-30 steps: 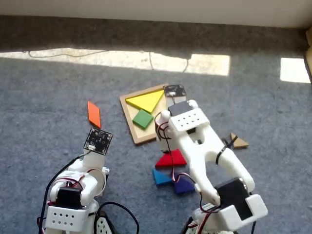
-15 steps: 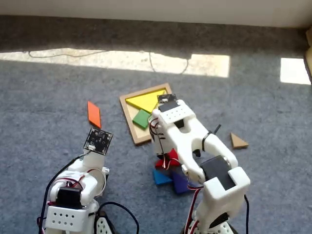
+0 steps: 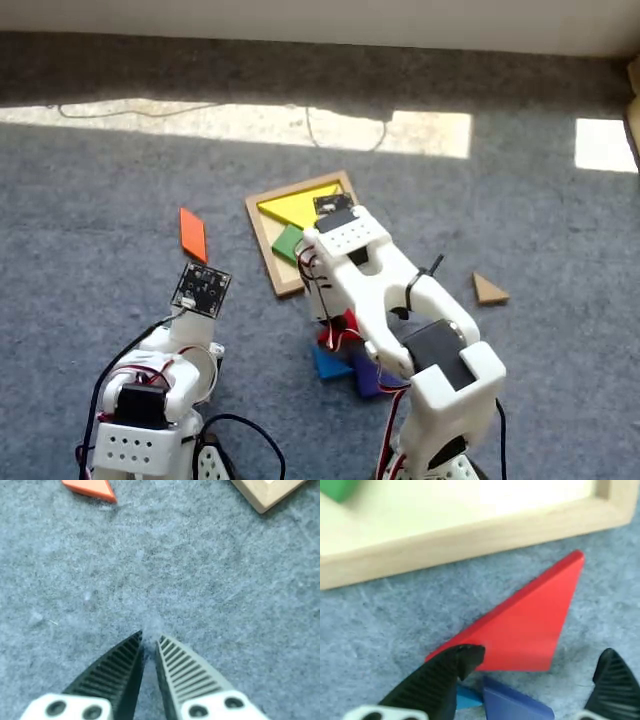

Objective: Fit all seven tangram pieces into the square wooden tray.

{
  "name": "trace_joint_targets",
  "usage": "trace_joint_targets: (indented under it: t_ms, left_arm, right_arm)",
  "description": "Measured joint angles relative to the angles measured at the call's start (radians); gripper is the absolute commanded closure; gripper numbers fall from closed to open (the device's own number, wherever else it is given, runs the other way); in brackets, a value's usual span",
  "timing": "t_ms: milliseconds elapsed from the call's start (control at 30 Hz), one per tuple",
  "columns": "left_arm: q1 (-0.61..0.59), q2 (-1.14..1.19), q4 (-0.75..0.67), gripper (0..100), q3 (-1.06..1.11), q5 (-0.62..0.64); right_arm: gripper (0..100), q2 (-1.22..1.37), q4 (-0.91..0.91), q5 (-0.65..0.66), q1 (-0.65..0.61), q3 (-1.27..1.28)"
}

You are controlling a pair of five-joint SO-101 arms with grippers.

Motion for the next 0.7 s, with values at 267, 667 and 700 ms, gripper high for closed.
trace_joint_targets:
  t_ms: [267,667,700]
  left_arm:
    - [0.000,0.000,0.000,99,0.000,0.000]
    - [0.000,0.000,0.000,99,0.000,0.000]
    - [0.000,0.000,0.000,99,0.000,0.000]
  right_arm:
    - [63.0,-0.164,0.012,-0.002,-0.005,0.028]
    - [63.0,-0.135,-0.123,-0.049,-0.006,0.166]
    - [63.0,-0.118,-0.124,-0.049,-0.006,0.157]
